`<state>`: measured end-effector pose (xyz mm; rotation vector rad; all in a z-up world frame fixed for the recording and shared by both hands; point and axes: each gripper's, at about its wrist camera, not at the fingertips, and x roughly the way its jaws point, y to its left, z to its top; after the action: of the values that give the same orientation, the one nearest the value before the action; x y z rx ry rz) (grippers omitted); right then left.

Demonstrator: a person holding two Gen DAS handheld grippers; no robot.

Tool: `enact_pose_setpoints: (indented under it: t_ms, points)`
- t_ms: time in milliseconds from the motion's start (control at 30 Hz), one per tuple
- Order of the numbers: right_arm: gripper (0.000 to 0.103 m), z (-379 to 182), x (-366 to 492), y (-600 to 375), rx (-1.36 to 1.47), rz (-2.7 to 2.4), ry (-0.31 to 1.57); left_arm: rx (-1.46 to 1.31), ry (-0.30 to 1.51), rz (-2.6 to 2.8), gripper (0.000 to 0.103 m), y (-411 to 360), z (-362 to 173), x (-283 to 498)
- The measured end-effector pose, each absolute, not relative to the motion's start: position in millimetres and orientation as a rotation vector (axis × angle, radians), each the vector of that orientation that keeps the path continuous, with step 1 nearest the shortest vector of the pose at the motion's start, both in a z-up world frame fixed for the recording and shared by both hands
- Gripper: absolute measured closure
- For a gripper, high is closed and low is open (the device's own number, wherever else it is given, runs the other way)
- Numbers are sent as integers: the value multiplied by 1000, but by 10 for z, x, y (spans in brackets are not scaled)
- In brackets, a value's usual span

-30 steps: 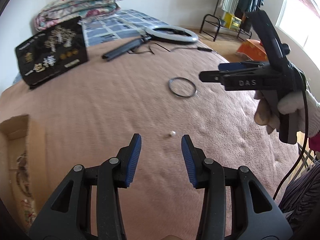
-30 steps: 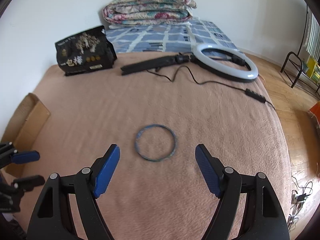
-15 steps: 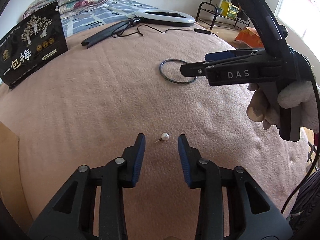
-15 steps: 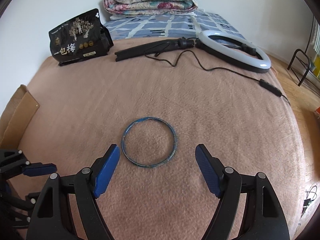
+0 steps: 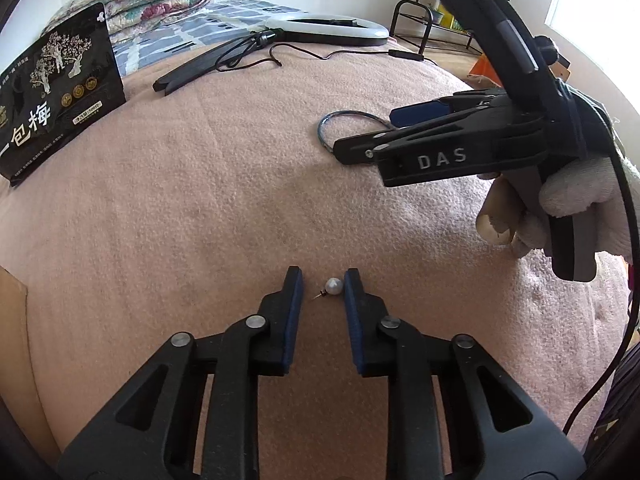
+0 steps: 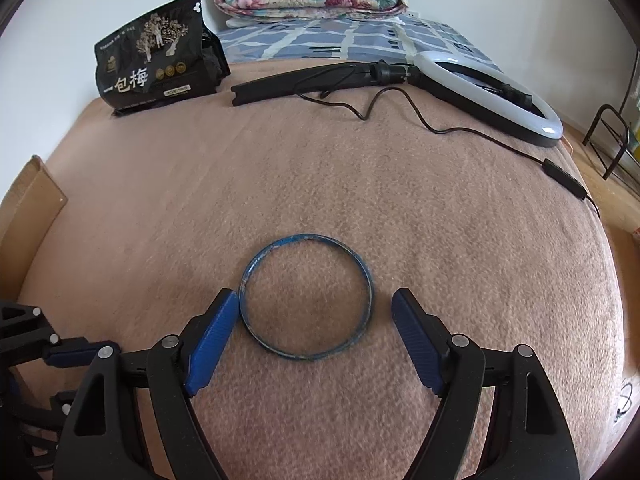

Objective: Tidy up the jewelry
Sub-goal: 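Grasp the pearl earring with the left tool while the right tool grasps the blue bangle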

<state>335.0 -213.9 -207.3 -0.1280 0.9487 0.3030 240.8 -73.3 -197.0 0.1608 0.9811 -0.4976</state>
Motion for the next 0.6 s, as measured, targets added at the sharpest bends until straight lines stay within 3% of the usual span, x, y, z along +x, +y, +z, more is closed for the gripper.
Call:
enact_pose_setpoints:
  t_ms: [267,600]
  points:
    - [24,-2110,3406,-2040,-177,290,949,168,969,-502,94,-749,-1985,2399]
    - [25,-2123,3430,-2012,-198,293,961,165,964,-504,94,-747,-1986,2403]
